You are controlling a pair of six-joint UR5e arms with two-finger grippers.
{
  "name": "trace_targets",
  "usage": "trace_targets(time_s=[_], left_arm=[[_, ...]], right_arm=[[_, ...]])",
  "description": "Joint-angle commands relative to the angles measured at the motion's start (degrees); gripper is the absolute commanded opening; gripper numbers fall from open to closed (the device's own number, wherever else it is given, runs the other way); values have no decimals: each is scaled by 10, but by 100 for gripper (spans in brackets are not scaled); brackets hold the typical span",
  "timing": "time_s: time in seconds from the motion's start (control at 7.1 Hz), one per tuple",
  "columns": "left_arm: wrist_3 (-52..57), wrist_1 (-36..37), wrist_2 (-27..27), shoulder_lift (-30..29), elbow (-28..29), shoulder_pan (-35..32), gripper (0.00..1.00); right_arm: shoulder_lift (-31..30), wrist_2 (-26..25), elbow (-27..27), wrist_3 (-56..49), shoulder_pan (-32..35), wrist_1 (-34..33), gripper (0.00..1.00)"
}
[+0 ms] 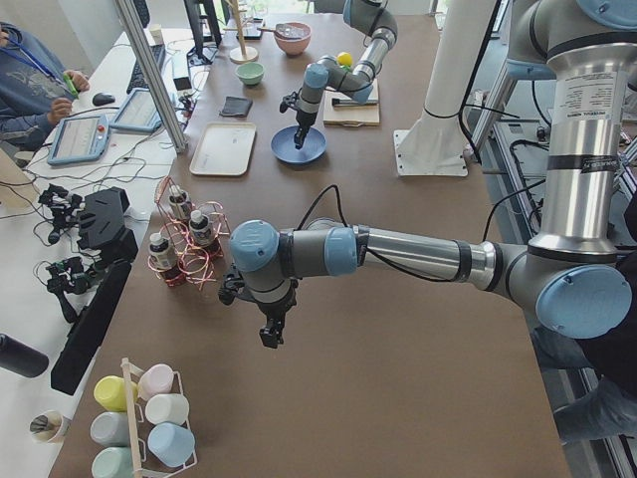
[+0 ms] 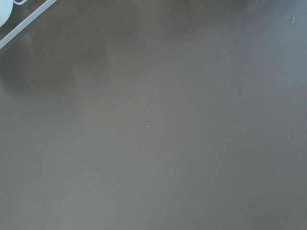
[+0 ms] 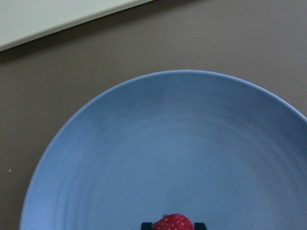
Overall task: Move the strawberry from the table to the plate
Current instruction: 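Lower the strawberry onto the plate and open the right gripper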
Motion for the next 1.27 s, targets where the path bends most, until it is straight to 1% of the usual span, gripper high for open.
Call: trace_targets(time_s=[0.0,0.14,0.28,0.42,0.56,0.85,0.99,1.13], left_arm=[[0,0,0,1,1,0,99],[0,0,0,1,1,0,99],[0,0,0,1,1,0,99],[0,0,0,1,2,0,99],[0,0,0,1,4,0,99],[0,-1,0,3,5,0,99],[0,-2,0,7,5,0,99],[0,-3,0,8,5,0,99]], right_arm=[[-1,-2,-1,-12,0,1,0],[-1,-11,-1,-8,-5,1,33],[-3,-16,-1,-16,-6,1,91],[-3,-15,2,-25,-4,2,100],[0,-6,9,-25,7,1,100],[-6,65,26,-49,68,-5,100],[-23,115,29,-86,113,-6,100],[-50,147,30,-146,157,-6,100]])
